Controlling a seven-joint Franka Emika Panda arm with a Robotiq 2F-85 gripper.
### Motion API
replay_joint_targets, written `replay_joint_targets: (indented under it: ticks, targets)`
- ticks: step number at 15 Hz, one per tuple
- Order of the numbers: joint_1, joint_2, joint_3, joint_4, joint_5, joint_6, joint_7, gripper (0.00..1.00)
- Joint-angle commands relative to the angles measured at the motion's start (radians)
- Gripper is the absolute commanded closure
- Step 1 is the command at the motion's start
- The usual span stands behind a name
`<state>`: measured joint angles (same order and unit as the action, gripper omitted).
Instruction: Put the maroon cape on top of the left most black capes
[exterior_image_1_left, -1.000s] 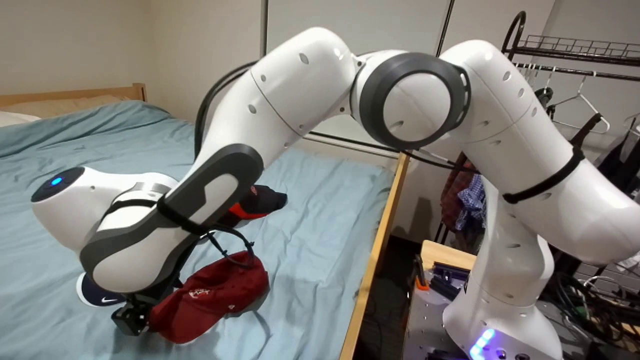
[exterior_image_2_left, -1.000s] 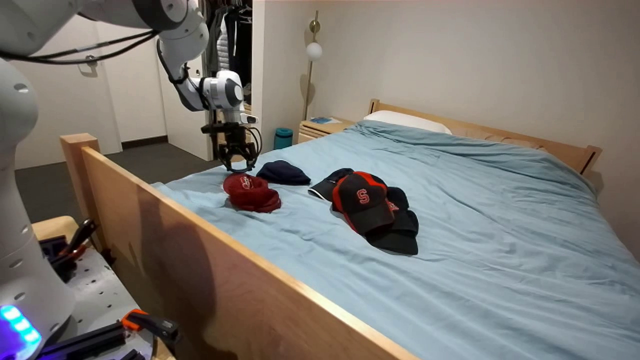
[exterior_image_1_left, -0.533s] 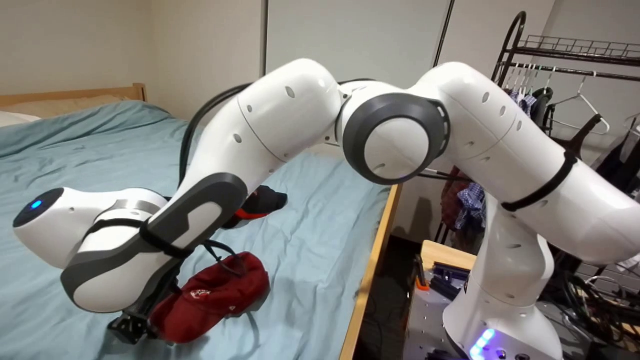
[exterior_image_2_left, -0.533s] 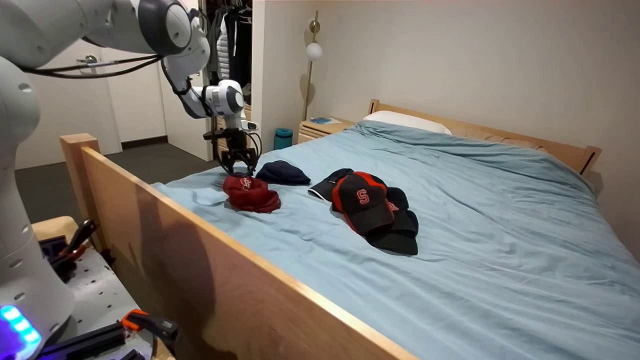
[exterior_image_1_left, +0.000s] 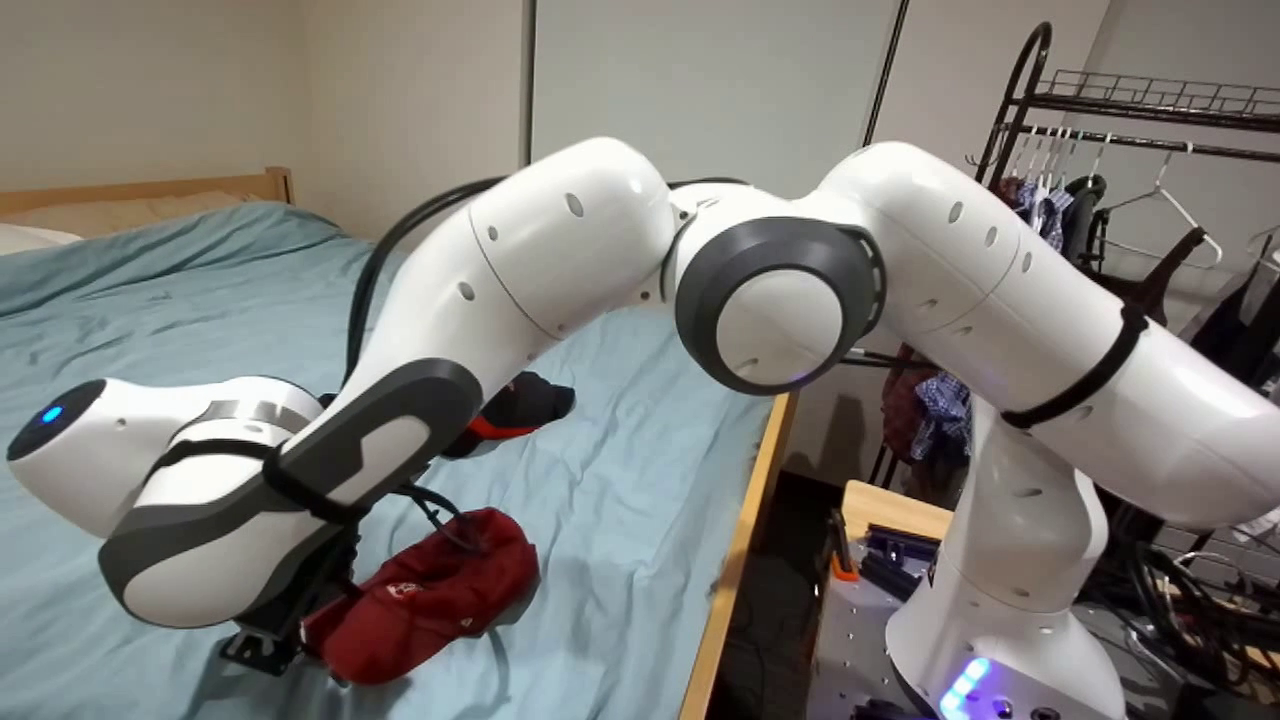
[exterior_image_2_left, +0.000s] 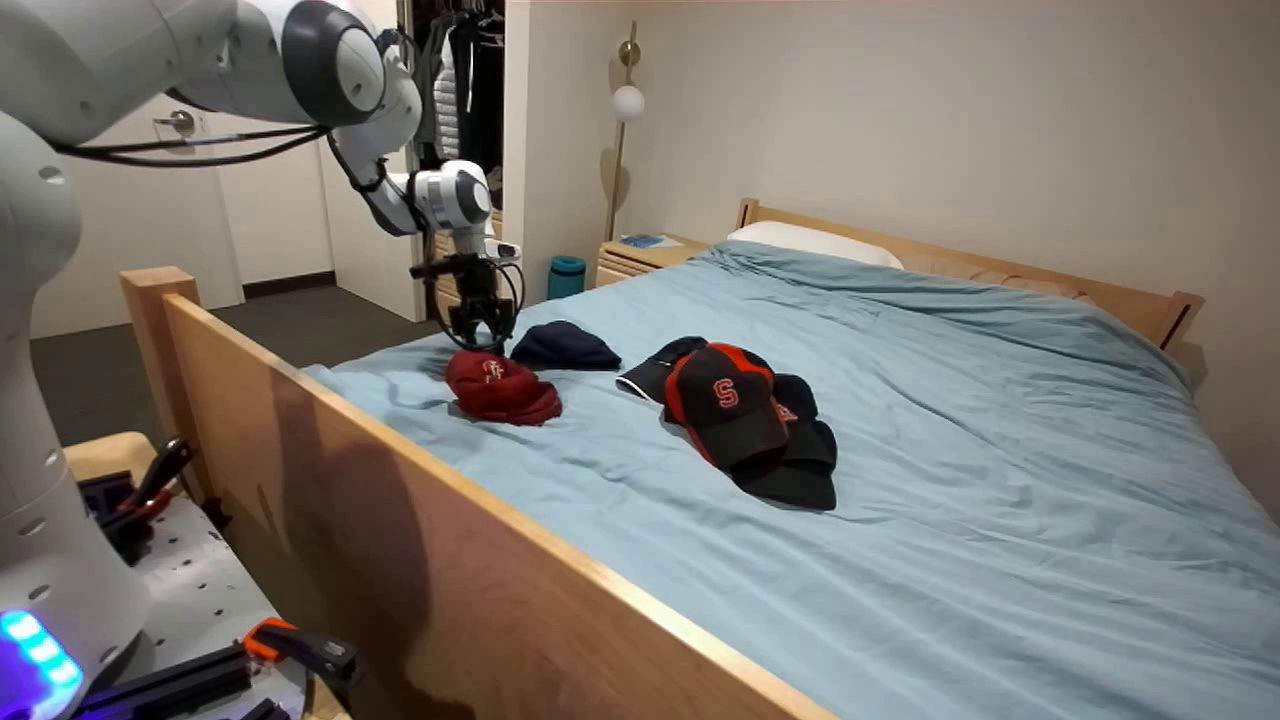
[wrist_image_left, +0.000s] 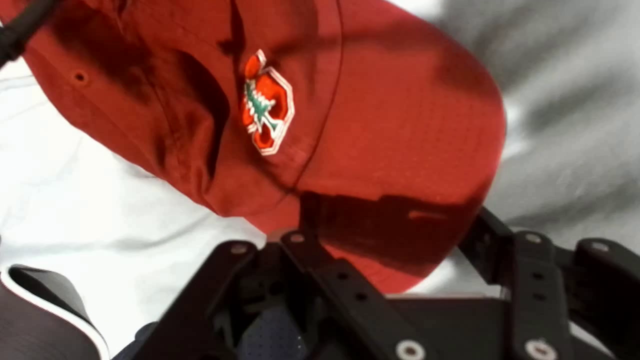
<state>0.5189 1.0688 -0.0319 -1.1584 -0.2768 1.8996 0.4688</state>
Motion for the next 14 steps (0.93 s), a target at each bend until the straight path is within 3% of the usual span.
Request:
replay_joint_targets:
  ticks: [1, 4, 9, 14]
  targets:
    - [-0.007, 0.033, 0.015, 0.059, 0.012, -0.043, -0.013, 0.63]
    - [-0.005, 0.012, 0.021, 0.037, 0.007, -0.014, -0.037, 0.8]
    - [0.001, -0.011, 0.015, 0.019, -0.011, -0.025, -0.056, 0.92]
    - [0.012, -0.07, 0.0, -0.026, -0.042, -0.085, -0.097, 0.92]
